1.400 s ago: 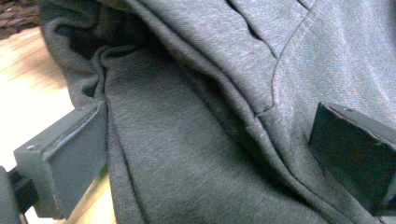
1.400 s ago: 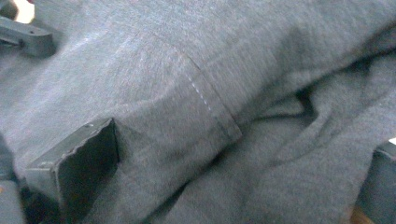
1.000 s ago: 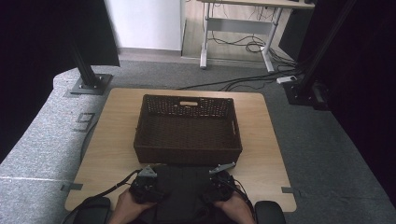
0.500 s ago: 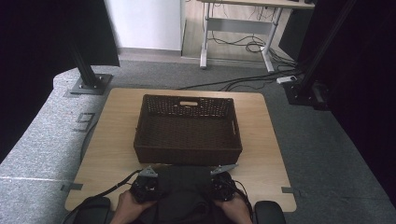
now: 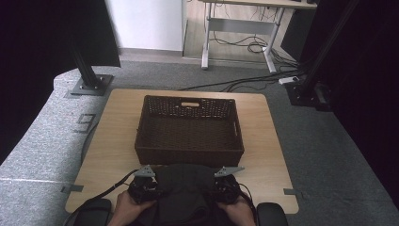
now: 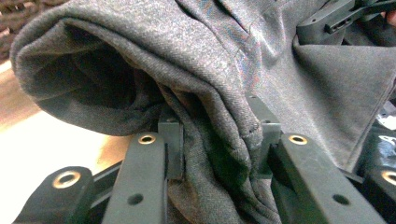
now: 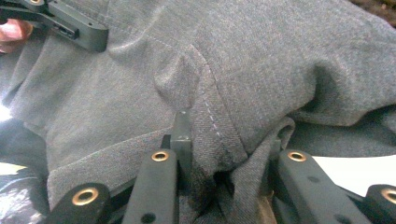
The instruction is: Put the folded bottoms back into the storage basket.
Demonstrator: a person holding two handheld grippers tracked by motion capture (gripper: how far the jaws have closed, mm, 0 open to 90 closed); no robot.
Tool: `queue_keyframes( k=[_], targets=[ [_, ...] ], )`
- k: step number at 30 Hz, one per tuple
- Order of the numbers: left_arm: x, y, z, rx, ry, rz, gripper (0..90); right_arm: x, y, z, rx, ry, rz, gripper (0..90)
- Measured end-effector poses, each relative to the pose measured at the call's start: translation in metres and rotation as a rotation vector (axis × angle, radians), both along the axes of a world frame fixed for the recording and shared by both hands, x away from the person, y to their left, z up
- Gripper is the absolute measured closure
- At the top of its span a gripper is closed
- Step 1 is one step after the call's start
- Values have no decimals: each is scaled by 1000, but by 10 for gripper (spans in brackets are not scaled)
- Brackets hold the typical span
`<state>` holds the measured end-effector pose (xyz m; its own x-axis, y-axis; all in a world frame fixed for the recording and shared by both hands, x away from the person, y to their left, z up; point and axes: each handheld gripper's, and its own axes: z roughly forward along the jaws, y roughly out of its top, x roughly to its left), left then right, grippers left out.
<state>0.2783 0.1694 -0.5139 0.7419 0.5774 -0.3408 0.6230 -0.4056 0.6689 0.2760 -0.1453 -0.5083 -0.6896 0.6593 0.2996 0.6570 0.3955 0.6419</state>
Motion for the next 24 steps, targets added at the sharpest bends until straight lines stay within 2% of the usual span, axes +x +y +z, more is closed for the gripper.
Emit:
queue_keyframes(
  k=[7, 18, 24],
  targets=[
    [-2, 3, 18, -51, -32, -8, 682, -5, -4, 17, 30, -45, 2, 691],
    [-2, 2, 37, -47, -82, -11, 690, -5, -7, 38, 59, -96, 12, 696],
    [1, 2, 56, -59, -127, -8, 699, -4, -8, 55, 67, -140, 12, 701]
  ],
)
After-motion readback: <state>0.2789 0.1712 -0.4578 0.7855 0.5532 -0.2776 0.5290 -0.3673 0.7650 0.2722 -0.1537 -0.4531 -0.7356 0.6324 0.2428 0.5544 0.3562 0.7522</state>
